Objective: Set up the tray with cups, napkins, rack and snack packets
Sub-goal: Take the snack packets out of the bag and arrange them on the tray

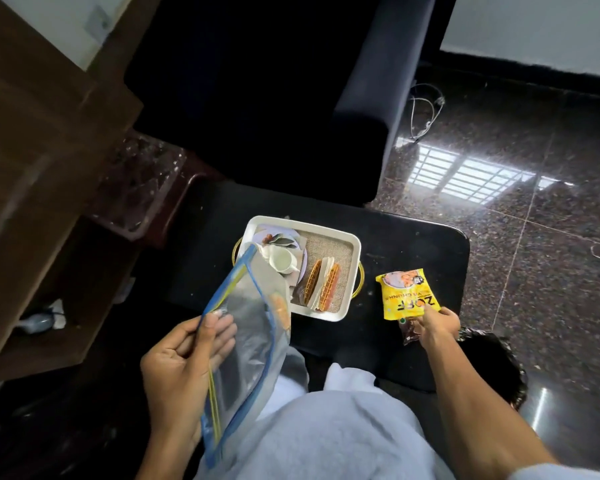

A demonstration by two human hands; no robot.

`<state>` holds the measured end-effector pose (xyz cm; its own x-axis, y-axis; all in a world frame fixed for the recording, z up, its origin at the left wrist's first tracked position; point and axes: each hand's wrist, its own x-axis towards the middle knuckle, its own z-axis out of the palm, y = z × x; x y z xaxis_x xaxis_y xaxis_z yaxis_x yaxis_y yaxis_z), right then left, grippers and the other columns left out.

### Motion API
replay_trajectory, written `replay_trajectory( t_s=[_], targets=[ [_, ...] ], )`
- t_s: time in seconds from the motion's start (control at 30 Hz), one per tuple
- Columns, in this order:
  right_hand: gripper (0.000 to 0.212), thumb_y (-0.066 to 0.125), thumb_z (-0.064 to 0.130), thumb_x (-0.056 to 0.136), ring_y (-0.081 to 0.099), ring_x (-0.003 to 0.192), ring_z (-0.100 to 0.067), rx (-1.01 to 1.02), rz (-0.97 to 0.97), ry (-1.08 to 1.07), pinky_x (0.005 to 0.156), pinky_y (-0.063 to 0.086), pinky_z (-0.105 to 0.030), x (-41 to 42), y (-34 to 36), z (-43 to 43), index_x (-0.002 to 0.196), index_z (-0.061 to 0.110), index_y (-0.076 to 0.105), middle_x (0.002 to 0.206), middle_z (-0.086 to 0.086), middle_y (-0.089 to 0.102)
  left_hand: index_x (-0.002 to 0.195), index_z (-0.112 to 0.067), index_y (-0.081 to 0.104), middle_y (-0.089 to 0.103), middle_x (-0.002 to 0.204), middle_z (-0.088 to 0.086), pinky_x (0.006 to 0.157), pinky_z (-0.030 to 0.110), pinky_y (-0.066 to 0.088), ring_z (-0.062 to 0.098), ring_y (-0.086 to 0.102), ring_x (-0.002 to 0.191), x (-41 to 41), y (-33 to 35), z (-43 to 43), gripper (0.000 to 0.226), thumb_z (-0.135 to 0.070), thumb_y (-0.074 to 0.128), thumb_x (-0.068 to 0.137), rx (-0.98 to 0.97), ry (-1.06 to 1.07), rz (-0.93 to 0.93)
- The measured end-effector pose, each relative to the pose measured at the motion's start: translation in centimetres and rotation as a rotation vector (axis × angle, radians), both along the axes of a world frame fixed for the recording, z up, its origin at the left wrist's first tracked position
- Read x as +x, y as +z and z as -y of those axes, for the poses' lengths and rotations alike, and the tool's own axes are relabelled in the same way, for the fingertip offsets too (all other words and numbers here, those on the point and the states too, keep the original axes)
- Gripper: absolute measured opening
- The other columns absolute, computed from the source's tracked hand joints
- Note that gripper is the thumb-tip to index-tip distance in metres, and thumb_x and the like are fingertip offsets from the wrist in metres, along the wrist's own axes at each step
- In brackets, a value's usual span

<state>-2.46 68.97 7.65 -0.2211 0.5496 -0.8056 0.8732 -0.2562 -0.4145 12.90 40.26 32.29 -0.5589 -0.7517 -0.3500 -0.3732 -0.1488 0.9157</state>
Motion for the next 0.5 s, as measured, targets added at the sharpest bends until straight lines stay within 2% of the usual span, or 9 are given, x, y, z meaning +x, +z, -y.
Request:
replay_trajectory(
  t_s=[0.07, 0.1, 0.17, 0.2, 0.27, 0.33, 0.37, 0.43, 0.5],
  targets=[
    [0.044, 0.065, 0.009, 0.091, 0.059, 0.116, -0.038, 0.192, -0.019, 0.217, 0.097, 0.049, -0.043, 0.8, 2.4, -0.3, 0.133, 0.003, 0.055, 0.136, -0.026, 0.053, 0.093, -0.009, 0.077, 0.082, 0.091, 0.01, 0.071, 0.023, 0.063, 0.026, 0.08, 0.087, -0.4, -0.3, 0.7, 0.022, -0.029, 0.071, 0.087, -0.006, -0.031, -0.015],
    [0.041, 0.065, 0.012, 0.091, 0.058, 0.119, -0.038, 0.292, -0.111, 0.368, 0.103, 0.045, -0.042, 1.1, 4.2, -0.1, 0.13, 0.004, 0.057, 0.133, -0.025, 0.056, 0.092, -0.011, 0.077, 0.082, 0.09, 0.009, 0.071, 0.022, 0.063, 0.026, 0.08, 0.086, -0.7, -0.5, 1.1, 0.023, -0.032, 0.072, 0.084, -0.016, -0.051, -0.017],
    [0.03, 0.066, 0.015, 0.091, 0.064, 0.11, -0.03, 0.382, -0.449, 0.624, 0.099, 0.048, -0.037, 1.3, 9.2, 1.5, 0.12, 0.011, 0.066, 0.12, -0.015, 0.066, 0.088, -0.017, 0.08, 0.082, 0.086, 0.007, 0.07, 0.023, 0.063, 0.024, 0.08, 0.084, -1.2, -1.1, 2.1, 0.026, -0.041, 0.075, 0.079, -0.04, -0.097, -0.015],
    [0.023, 0.068, 0.017, 0.091, 0.068, 0.103, -0.022, 0.359, -0.631, 0.696, 0.094, 0.052, -0.034, 1.5, 12.2, 2.9, 0.114, 0.016, 0.07, 0.112, -0.007, 0.071, 0.087, -0.021, 0.08, 0.082, 0.084, 0.006, 0.071, 0.026, 0.064, 0.024, 0.08, 0.083, -1.5, -1.4, 2.6, 0.027, -0.045, 0.075, 0.078, -0.052, -0.124, -0.005],
    [0.014, 0.071, 0.018, 0.09, 0.07, 0.093, -0.008, 0.233, -0.992, 0.844, 0.083, 0.055, -0.021, 2.3, 18.5, 6.5, 0.104, 0.019, 0.074, 0.101, 0.007, 0.074, 0.087, -0.025, 0.08, 0.082, 0.083, 0.003, 0.074, 0.035, 0.066, 0.022, 0.081, 0.082, -2.0, -2.1, 3.6, 0.025, -0.048, 0.075, 0.079, -0.082, -0.192, 0.024],
    [0.012, 0.069, 0.014, 0.09, 0.069, 0.092, -0.002, 0.142, -1.301, 1.161, 0.078, 0.052, -0.012, 3.3, 23.7, 10.6, 0.101, 0.016, 0.075, 0.101, 0.011, 0.074, 0.087, -0.028, 0.08, 0.082, 0.08, -0.001, 0.076, 0.043, 0.066, 0.019, 0.081, 0.08, -2.6, -2.7, 4.4, 0.013, -0.041, 0.076, 0.084, -0.122, -0.267, 0.046],
    [0.014, 0.069, 0.012, 0.091, 0.069, 0.094, -0.001, 0.093, -1.383, 1.356, 0.08, 0.051, -0.011, 3.5, 25.5, 12.6, 0.102, 0.015, 0.075, 0.104, 0.009, 0.074, 0.087, -0.03, 0.08, 0.082, 0.078, -0.002, 0.075, 0.045, 0.066, 0.017, 0.08, 0.079, -3.0, -2.8, 4.8, 0.007, -0.035, 0.076, 0.087, -0.142, -0.307, 0.047],
    [0.021, 0.066, 0.004, 0.091, 0.069, 0.098, -0.008, 0.071, -1.313, 1.835, 0.087, 0.053, -0.016, 2.9, 27.1, 16.1, 0.107, 0.013, 0.076, 0.108, 0.001, 0.075, 0.089, -0.027, 0.08, 0.081, 0.078, -0.004, 0.074, 0.049, 0.066, 0.016, 0.08, 0.079, -3.6, -2.9, 5.6, 0.006, -0.03, 0.075, 0.09, -0.177, -0.378, 0.047],
    [0.03, 0.057, -0.002, 0.091, 0.069, 0.103, -0.02, 0.219, -1.025, 2.248, 0.091, 0.054, -0.028, 1.9, 26.5, 19.2, 0.113, 0.009, 0.073, 0.114, -0.007, 0.072, 0.094, -0.02, 0.08, 0.082, 0.081, -0.005, 0.073, 0.049, 0.065, 0.015, 0.08, 0.079, -4.2, -2.5, 6.5, 0.012, -0.031, 0.076, 0.089, -0.192, -0.425, 0.039]
  ],
)
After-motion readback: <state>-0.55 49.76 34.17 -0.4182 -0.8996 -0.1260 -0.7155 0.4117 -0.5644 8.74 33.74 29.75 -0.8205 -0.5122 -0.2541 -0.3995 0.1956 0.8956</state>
